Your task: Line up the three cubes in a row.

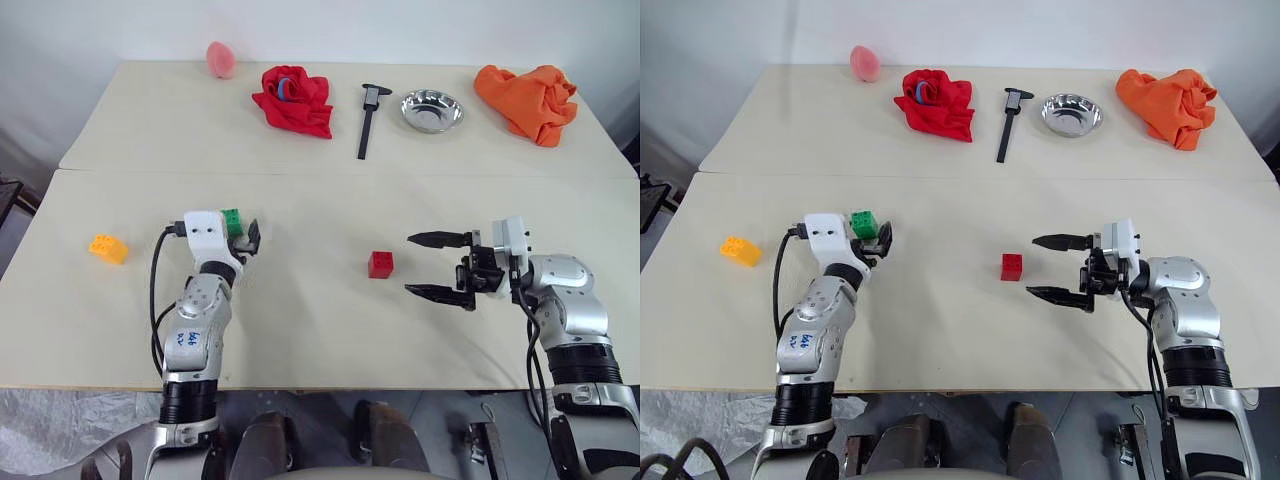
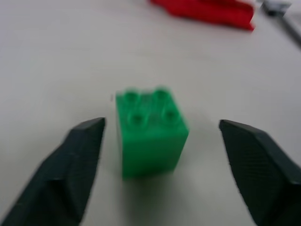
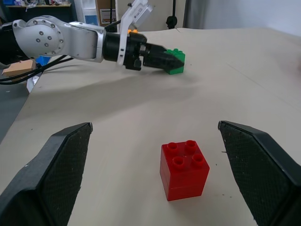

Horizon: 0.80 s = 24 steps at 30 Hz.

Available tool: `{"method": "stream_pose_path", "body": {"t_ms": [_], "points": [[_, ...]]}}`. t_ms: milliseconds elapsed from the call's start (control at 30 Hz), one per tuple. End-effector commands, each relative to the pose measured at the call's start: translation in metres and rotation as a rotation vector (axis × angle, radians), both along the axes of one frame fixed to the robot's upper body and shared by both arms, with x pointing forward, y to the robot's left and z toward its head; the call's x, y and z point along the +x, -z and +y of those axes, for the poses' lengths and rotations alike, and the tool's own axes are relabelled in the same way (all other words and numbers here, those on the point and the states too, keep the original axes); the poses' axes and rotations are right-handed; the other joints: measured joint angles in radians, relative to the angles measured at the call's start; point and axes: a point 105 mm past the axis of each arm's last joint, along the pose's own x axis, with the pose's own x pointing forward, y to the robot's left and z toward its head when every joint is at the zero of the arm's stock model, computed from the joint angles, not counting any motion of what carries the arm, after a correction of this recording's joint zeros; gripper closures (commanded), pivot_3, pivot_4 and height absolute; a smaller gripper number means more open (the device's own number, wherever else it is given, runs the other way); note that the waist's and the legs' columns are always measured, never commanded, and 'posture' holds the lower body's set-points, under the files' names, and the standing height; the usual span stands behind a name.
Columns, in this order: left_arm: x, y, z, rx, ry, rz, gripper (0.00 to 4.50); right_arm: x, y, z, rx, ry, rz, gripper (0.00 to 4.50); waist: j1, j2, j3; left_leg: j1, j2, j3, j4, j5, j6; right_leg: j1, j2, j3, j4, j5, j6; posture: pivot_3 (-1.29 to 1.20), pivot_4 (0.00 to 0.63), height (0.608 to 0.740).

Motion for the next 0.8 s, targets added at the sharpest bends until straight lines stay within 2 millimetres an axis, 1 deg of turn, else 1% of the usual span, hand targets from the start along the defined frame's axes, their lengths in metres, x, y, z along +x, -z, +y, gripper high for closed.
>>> {"method": "stream_pose_path", "body": {"t_ms": [33,133,167,233,333,400,467,533,567,633,733,800], "points": [[0.000,-0.007,0.000,-0.001,0.028,-0.060,1.82,-0.004,-0.006,-0.004,0.021,0.013,-0.030,0.00,0.004,0.000,0.000,0.000,0.000,0.000,0.000,0.000,0.000,0.000,0.000,0.000,0.000,0.000,0.000,0.00,0.150,0.740],[-0.003,-0.010,-0.002,0.015,0.090,-0.090,2.78,-0.007,-0.004,-0.004,0.022,0.019,-0.025,0.00,0.007,0.000,0.000,0.000,0.000,0.001,0.000,0.000,0.000,0.000,0.000,0.000,0.000,0.000,0.000,0.00,0.150,0.740],[-0.005,-0.010,0.000,0.014,0.113,-0.094,3.03,-0.007,-0.004,-0.006,0.024,0.027,-0.022,0.00,0.007,0.000,0.000,0.000,0.000,0.001,0.000,0.000,0.000,0.000,0.000,0.000,0.000,0.000,0.000,0.00,0.150,0.740],[-0.012,-0.013,0.003,0.006,0.241,-0.099,3.05,-0.009,-0.003,-0.010,0.021,0.045,-0.020,0.00,0.007,0.000,0.000,0.000,0.000,0.002,0.000,0.000,0.000,0.000,0.000,0.000,0.000,0.000,0.000,0.00,0.150,0.740],[-0.026,-0.020,0.006,0.144,0.511,-0.142,3.05,-0.011,-0.001,-0.019,0.014,0.078,-0.015,0.00,0.004,0.000,0.000,0.000,0.000,0.004,0.000,0.000,0.000,-0.001,0.000,-0.001,0.000,0.000,0.000,0.00,0.150,0.740],[-0.030,-0.024,0.010,0.216,0.630,-0.166,3.05,-0.013,0.000,-0.024,0.009,0.099,-0.011,0.00,0.002,0.000,0.000,0.000,0.001,0.004,0.000,0.000,0.000,-0.001,0.001,-0.001,0.000,0.000,0.000,0.00,0.150,0.740],[-0.034,-0.022,0.006,0.296,0.784,-0.149,3.05,-0.016,0.002,-0.027,0.007,0.117,-0.006,0.00,0.007,0.000,0.000,0.000,0.000,0.004,0.000,0.000,0.000,-0.001,0.001,-0.001,0.000,0.000,0.000,0.00,0.150,0.740],[-0.041,-0.013,-0.003,0.418,0.992,-0.114,3.05,-0.020,0.003,-0.032,0.005,0.137,0.004,0.00,0.014,0.000,0.000,0.000,0.000,0.004,0.000,0.000,-0.001,0.000,0.001,-0.001,0.000,0.000,0.000,0.00,0.150,0.740],[-0.041,-0.010,-0.005,0.448,1.063,-0.101,3.05,-0.022,0.004,-0.035,0.003,0.145,0.010,0.00,0.014,0.000,0.000,-0.001,0.000,0.004,0.000,0.000,-0.001,0.000,0.001,-0.001,-0.001,0.000,0.000,0.00,0.150,0.740],[-0.034,-0.008,-0.009,0.465,1.143,-0.092,3.05,-0.026,0.005,-0.038,-0.002,0.161,0.022,0.00,0.016,0.000,0.000,-0.001,-0.001,0.004,0.000,0.000,-0.001,0.000,0.001,-0.001,-0.001,0.000,0.000,0.00,0.150,0.740],[-0.027,-0.003,-0.027,0.483,1.301,-0.063,3.05,-0.033,0.007,-0.043,-0.003,0.186,0.040,0.00,0.013,0.000,0.000,-0.002,-0.001,0.004,0.000,0.000,-0.001,-0.001,0.001,-0.002,-0.001,0.000,0.000,0.00,0.150,0.740],[-0.023,0.000,-0.034,0.499,1.350,-0.054,3.05,-0.036,0.007,-0.045,0.001,0.197,0.047,0.00,0.012,0.000,0.000,-0.002,-0.001,0.004,0.000,0.000,-0.001,-0.001,0.002,-0.002,-0.002,0.000,0.000,0.00,0.150,0.740]]}}
